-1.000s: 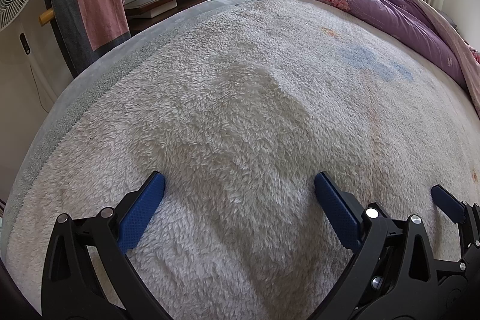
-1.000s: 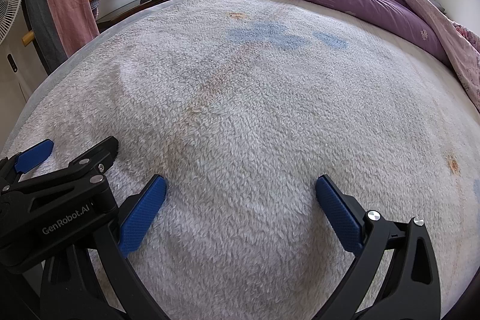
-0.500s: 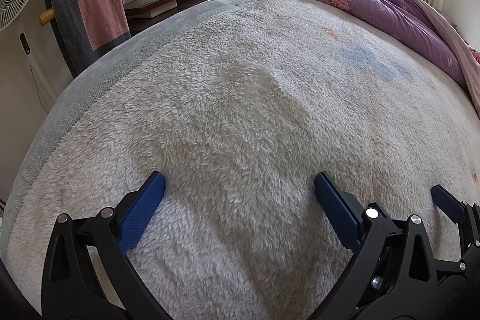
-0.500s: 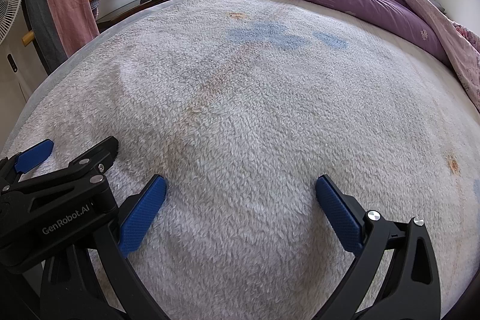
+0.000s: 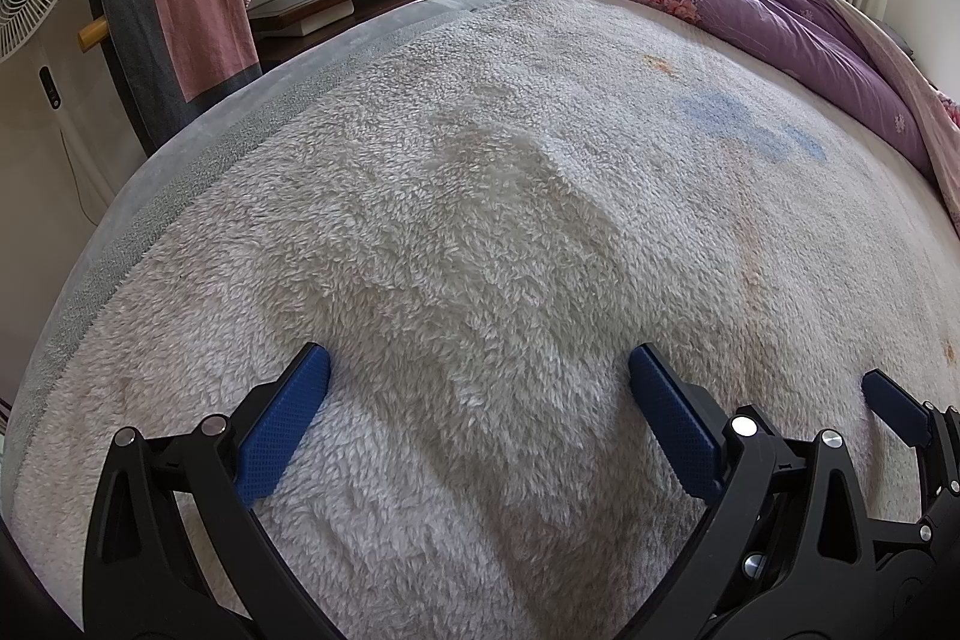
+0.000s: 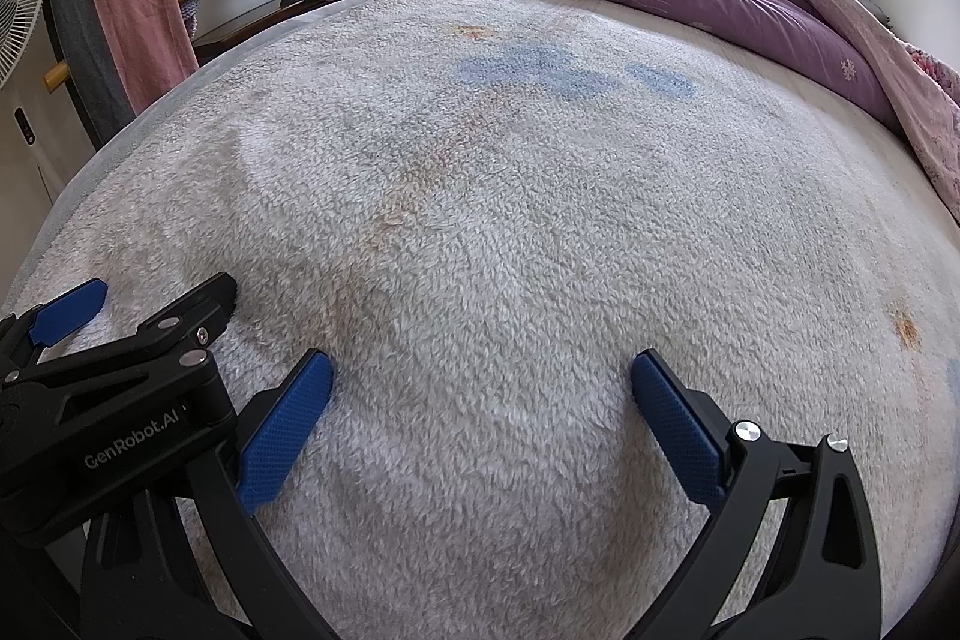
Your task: Fold large clothes
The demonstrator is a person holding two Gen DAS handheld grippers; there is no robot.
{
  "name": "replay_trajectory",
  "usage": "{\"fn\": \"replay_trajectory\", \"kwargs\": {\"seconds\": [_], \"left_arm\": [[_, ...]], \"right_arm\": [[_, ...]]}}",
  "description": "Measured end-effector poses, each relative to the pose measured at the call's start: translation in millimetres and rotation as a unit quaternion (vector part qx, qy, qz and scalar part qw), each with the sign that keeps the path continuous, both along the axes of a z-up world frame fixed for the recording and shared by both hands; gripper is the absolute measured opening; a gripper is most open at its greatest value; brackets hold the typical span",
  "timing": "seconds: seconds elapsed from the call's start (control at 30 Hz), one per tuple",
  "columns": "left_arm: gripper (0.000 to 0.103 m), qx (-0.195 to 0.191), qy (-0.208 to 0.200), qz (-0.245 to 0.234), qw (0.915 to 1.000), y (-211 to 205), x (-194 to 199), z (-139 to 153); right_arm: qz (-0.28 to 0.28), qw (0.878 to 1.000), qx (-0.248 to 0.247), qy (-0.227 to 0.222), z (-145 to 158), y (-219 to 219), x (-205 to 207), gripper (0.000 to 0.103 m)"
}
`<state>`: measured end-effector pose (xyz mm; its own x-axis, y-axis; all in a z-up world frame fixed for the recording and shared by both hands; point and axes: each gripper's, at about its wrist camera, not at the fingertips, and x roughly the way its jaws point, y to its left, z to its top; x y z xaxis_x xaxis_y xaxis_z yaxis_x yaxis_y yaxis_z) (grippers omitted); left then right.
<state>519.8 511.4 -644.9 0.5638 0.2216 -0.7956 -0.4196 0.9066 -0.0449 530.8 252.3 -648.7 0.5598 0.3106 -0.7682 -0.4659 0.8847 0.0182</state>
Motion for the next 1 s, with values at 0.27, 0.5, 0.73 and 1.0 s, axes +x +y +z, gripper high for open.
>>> {"fn": "replay_trajectory", "kwargs": {"seconds": [0.27,0.5,0.73,1.0], "left_arm": [[0.098,0.000,-0.002,0.001,1.0000,-2.4,-6.6,0.4],[0.098,-0.007,-0.007,0.001,0.9999,-2.8,-12.3,0.9],[0.098,-0.007,-0.007,0.001,0.9999,-2.8,-12.0,1.0],[0.098,-0.006,-0.007,0.001,1.0000,-3.1,-14.7,1.6]], "right_arm": [[0.000,1.000,-0.001,-0.001,-0.8,9.0,-0.4,0.096],[0.000,1.000,0.000,0.000,-2.1,11.5,1.2,0.096],[0.000,1.000,0.001,0.000,-2.3,11.8,1.1,0.096],[0.000,1.000,0.001,0.000,-2.2,11.9,0.5,0.096]]}}
